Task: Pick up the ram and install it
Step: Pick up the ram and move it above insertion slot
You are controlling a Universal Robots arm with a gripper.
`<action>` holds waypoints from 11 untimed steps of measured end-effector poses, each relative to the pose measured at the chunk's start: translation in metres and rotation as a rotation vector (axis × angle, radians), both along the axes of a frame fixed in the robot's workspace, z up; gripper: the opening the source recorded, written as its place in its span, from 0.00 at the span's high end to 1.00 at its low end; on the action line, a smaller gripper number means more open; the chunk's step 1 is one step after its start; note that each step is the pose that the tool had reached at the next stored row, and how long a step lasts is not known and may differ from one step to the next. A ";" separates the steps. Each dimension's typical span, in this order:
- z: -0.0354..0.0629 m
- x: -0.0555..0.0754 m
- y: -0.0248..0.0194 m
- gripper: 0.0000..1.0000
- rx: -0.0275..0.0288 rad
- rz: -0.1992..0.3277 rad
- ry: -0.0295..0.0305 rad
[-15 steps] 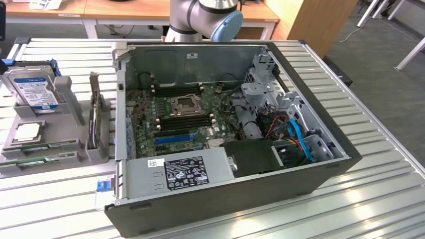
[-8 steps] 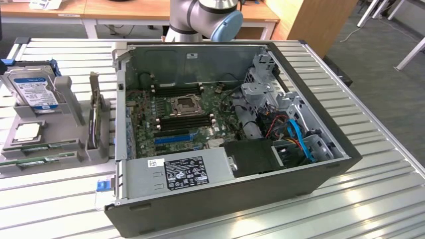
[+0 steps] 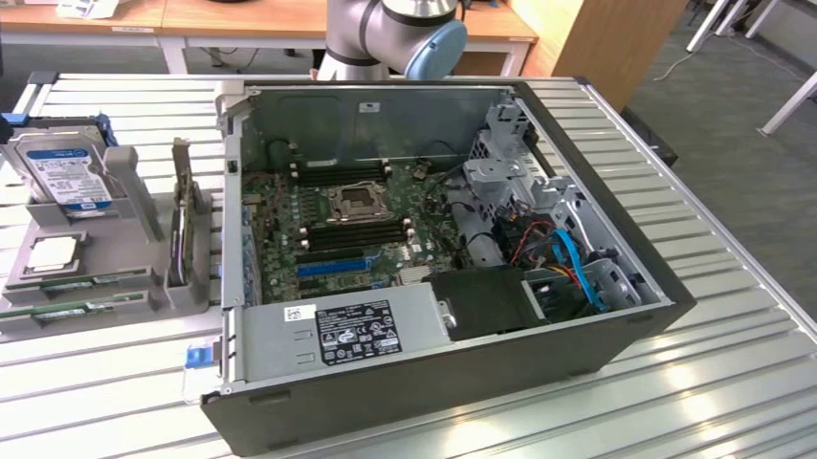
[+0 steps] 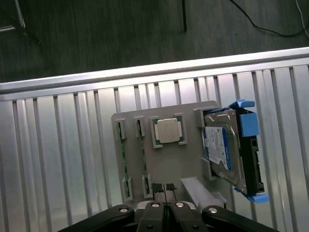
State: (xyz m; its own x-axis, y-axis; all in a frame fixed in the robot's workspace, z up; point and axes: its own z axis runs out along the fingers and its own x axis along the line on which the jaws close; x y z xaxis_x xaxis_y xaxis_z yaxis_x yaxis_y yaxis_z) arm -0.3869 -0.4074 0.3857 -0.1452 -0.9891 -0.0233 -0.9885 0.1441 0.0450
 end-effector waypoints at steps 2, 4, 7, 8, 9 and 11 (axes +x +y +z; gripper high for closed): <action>0.0000 0.000 0.0000 0.90 0.0000 0.035 0.0001; -0.0001 0.000 0.0000 0.90 0.0000 0.071 0.0000; -0.0002 0.000 0.0000 0.90 0.0000 0.126 0.0001; -0.0002 0.000 0.0000 0.90 -0.0001 0.143 0.0001; -0.0002 0.000 0.0000 0.90 0.0000 0.159 0.0001; -0.0002 0.000 0.0000 0.90 0.0000 0.173 0.0001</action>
State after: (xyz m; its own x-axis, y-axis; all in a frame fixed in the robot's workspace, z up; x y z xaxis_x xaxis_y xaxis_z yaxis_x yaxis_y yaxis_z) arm -0.3869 -0.4074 0.3855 0.0275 -0.9994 -0.0233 -0.9986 -0.0285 0.0451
